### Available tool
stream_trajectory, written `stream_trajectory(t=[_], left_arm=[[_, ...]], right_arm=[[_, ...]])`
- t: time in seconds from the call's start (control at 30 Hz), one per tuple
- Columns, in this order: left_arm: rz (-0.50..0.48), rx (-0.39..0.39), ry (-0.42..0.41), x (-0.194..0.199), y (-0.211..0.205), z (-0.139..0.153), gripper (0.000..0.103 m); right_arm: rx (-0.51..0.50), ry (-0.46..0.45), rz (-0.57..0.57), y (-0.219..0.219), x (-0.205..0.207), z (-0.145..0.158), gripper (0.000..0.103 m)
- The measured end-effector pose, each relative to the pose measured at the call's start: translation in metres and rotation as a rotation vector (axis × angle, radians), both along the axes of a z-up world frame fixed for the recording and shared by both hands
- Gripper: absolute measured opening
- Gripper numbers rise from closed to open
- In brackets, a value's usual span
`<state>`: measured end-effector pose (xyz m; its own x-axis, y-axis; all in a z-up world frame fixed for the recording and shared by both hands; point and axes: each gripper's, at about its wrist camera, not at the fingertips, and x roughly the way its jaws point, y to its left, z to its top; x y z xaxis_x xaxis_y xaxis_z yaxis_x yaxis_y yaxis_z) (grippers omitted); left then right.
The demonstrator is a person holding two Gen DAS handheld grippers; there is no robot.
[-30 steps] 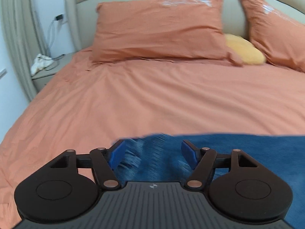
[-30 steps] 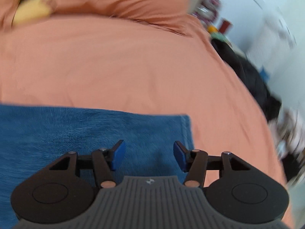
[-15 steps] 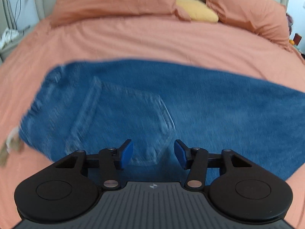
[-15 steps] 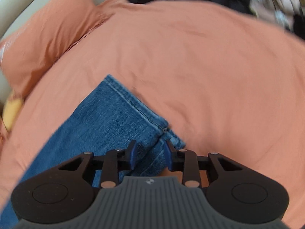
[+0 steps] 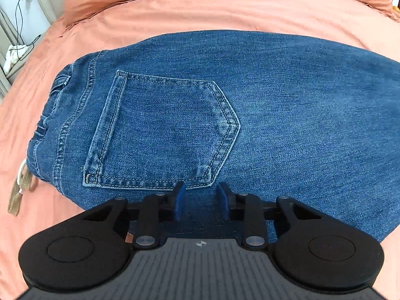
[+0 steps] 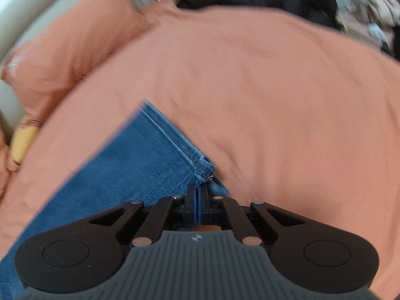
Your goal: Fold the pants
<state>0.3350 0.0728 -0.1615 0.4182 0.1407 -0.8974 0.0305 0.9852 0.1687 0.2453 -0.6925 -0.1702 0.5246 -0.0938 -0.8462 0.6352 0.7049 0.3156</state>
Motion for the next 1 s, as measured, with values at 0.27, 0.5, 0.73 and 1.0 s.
stream_trajectory(t=[0.27, 0.5, 0.73, 1.0], left_arm=[[-0.153, -0.018, -0.075, -0.029, -0.013, 0.047, 0.038], [-0.465, -0.016, -0.047, -0.068, -0.054, 0.064, 0.039], [-0.450, -0.044, 0.023, -0.091, -0.082, 0.032, 0.054], [-0.071, -0.271, 0.009, -0.067, -0.058, -0.004, 0.062]], right_arm=[[-0.014, 0.027, 0.052, 0.017, -0.002, 0.010, 0.010], [-0.016, 0.011, 0.304, 0.108, -0.012, 0.044, 0.011], [-0.050, 0.013, 0.536, 0.218, -0.014, 0.053, 0.012], [-0.208, 0.092, 0.640, 0.255, -0.012, 0.040, 0.023]])
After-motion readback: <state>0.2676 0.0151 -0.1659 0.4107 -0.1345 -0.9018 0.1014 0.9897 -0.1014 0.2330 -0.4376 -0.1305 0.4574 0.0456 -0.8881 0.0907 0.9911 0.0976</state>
